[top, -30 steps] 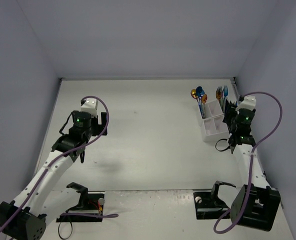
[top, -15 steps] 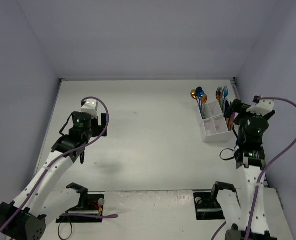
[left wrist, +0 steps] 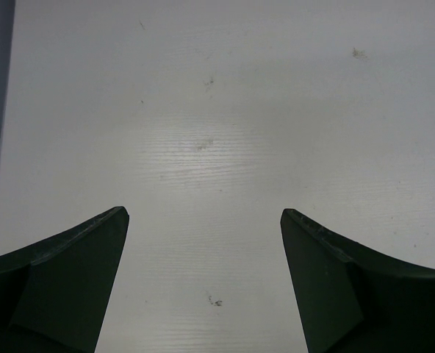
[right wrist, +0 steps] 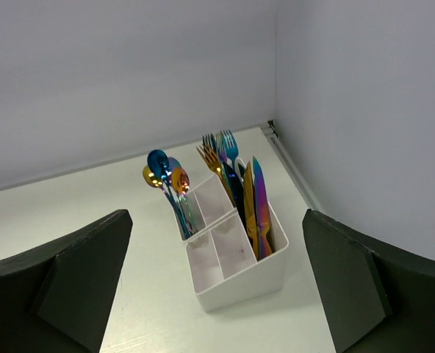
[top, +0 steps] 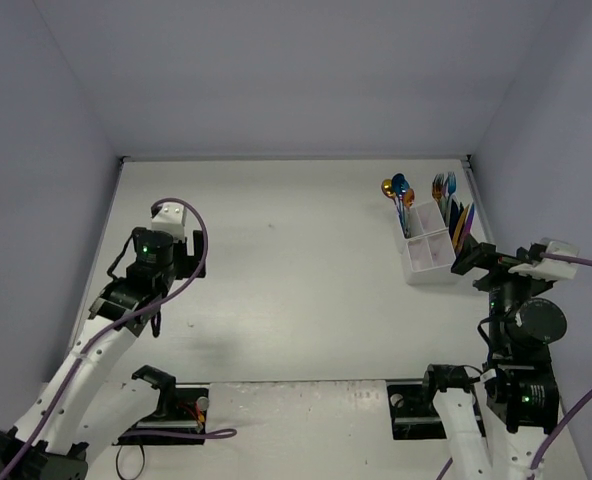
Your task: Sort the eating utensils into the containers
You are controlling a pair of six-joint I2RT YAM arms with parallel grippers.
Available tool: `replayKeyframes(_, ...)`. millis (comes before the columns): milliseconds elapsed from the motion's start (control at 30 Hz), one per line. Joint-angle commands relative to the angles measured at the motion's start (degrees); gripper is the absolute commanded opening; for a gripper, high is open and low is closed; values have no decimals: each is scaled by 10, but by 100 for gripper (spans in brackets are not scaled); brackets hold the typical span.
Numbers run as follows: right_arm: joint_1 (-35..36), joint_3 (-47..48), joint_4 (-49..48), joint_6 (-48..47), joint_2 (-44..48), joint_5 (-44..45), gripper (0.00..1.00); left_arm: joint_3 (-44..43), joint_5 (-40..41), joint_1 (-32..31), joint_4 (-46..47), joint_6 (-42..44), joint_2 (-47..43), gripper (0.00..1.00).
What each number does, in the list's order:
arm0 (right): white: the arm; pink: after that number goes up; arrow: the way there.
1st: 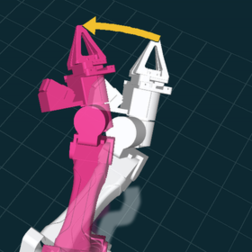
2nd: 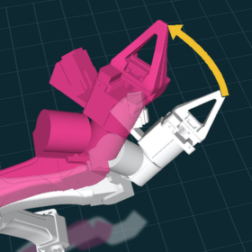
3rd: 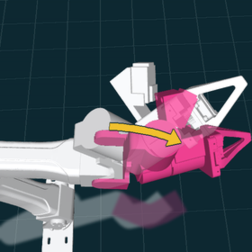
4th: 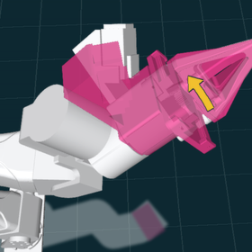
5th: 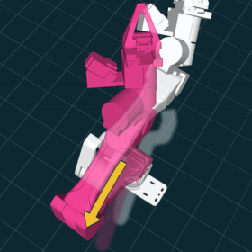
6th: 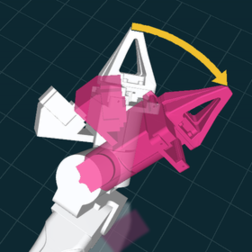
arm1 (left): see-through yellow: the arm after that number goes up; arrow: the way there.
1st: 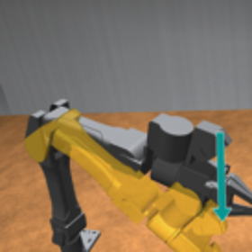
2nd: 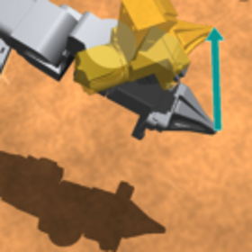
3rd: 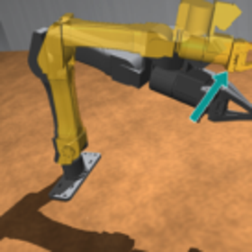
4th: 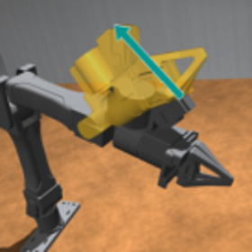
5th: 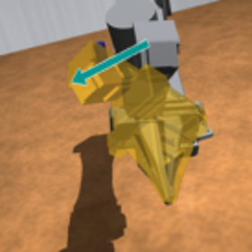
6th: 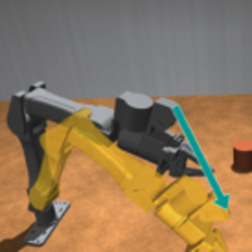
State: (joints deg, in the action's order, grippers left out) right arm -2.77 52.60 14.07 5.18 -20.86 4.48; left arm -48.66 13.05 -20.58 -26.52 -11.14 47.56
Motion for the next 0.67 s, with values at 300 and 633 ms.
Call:
replayKeyframes(300, 51, 45, 50, 53, 5, 54, 100, -57, 30, -1, -66, 13, -42, 82)
replayKeyframes(633, 61, 49, 68, 50, 25, 43, 100, -81, 41, -1, -106, -3, -59, 82)
